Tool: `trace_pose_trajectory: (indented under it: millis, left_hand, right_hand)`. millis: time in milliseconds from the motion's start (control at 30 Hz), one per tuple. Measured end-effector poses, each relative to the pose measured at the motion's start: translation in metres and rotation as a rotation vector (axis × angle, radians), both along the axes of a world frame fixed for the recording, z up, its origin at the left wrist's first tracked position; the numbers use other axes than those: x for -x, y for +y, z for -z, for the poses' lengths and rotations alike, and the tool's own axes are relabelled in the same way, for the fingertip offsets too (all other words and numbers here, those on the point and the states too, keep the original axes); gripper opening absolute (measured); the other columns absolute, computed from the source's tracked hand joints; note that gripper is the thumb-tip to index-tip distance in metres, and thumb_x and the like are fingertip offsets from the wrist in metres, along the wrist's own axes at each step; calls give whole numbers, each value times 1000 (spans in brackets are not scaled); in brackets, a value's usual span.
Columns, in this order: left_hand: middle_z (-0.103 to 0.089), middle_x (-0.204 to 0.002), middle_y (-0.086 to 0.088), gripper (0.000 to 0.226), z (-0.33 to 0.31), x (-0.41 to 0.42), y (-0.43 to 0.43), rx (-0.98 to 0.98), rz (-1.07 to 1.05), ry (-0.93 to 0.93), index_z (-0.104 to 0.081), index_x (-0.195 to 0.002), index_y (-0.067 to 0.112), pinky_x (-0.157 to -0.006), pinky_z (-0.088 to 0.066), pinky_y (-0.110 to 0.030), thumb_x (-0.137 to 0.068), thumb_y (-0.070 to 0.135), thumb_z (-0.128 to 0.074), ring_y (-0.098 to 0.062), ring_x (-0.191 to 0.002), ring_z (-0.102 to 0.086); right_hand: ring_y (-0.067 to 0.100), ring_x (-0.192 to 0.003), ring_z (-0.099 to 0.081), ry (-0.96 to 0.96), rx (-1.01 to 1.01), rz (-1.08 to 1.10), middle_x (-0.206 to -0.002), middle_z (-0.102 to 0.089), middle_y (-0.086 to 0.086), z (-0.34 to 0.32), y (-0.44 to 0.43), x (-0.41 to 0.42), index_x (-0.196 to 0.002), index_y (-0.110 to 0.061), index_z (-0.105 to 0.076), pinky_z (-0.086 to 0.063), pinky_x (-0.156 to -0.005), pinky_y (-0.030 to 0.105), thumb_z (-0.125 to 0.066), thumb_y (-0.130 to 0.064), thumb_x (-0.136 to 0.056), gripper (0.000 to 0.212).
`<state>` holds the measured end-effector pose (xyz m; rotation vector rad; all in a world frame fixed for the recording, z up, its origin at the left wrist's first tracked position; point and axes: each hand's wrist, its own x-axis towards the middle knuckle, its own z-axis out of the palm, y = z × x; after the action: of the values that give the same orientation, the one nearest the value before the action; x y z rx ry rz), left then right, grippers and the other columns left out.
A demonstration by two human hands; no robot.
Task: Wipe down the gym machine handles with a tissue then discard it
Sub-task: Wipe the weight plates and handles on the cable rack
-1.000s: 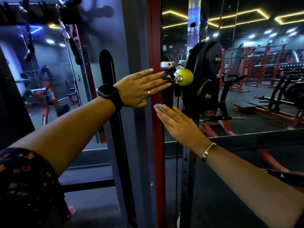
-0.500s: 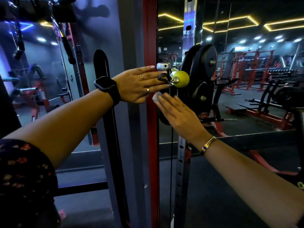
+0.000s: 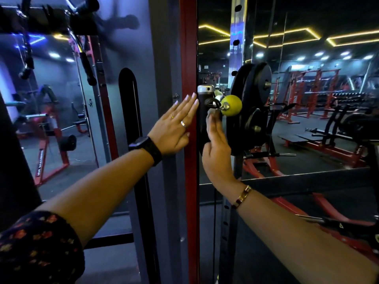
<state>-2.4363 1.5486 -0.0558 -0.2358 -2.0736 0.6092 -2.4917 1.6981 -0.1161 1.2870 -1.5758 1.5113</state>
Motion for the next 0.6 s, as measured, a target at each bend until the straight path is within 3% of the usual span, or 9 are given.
trace_pose_trajectory:
  millis: [133,267,333,400,433,467,500,533,600]
  left_hand:
    - [-19,-154,-22,81,30,8,-1,-27,23,-1,-14,-148,0,-122,-3,-34,-80,30,-44,-19,-148,1]
    - [-20,-152,-19,75,39,9,-2,58,10,72,-19,-147,-2,-121,-9,-36,-88,39,-43,-24,-146,-12]
    - [-21,-152,-18,74,38,9,-7,120,2,84,-21,-147,-2,-121,-8,-36,-90,41,-41,-26,-146,-14]
    - [-21,-152,-17,76,36,9,-15,196,-18,89,-17,-150,0,-122,-8,-37,-92,43,-39,-24,-149,-4]
    - [-21,-153,-16,77,36,8,-18,231,-24,88,-13,-152,2,-122,-9,-38,-93,44,-38,-22,-149,0]
    - [-21,-153,-16,78,36,7,-21,257,-27,84,-8,-153,4,-122,-10,-38,-94,44,-38,-22,-149,1]
    - [-21,-153,-16,78,36,6,-23,273,-27,81,-5,-154,5,-121,-11,-39,-94,44,-37,-22,-149,1]
    - [-21,-153,-16,79,35,6,-24,282,-24,80,-2,-153,5,-121,-10,-39,-94,44,-37,-22,-149,2]
    - [-20,-154,-15,79,35,6,-25,293,-24,85,-2,-153,5,-122,-9,-39,-94,44,-37,-22,-149,2]
  right_hand:
    - [-1,-129,-35,-368,111,-83,-137,-45,-1,-38,-2,-8,-138,-1,-46,-21,-98,-3,-35,8,-92,49]
    - [22,-123,-52,-456,90,-84,-128,-59,15,-58,-5,-4,-123,3,-59,-32,-96,14,-39,2,-94,34]
    - [4,-96,-60,-472,109,-83,-100,-69,5,-61,-9,-8,-93,-5,-67,-36,-84,16,-41,-10,-91,26]
    - [-8,-70,-54,-426,181,-104,-72,-63,-12,-65,-13,-6,-68,-14,-58,-36,-70,18,-39,-17,-82,23]
    - [-11,-84,-56,-351,192,-101,-89,-68,-15,-67,-13,-4,-82,-11,-64,-39,-79,18,-39,-16,-82,26]
    - [-5,-114,-51,-256,168,-93,-122,-62,-7,-68,-15,0,-113,-3,-62,-36,-98,19,-39,-14,-85,38]
    - [9,-137,-35,-135,123,-72,-146,-43,5,-68,-13,4,-138,2,-43,-24,-113,25,-37,-13,-89,52]
    - [20,-145,-21,-9,80,-45,-154,-27,14,-66,-13,10,-146,3,-27,-15,-119,31,-35,-13,-91,58]
    - [30,-147,-12,194,-13,32,-157,-15,20,-61,-9,19,-148,4,-20,-12,-121,43,-31,-13,-93,58]
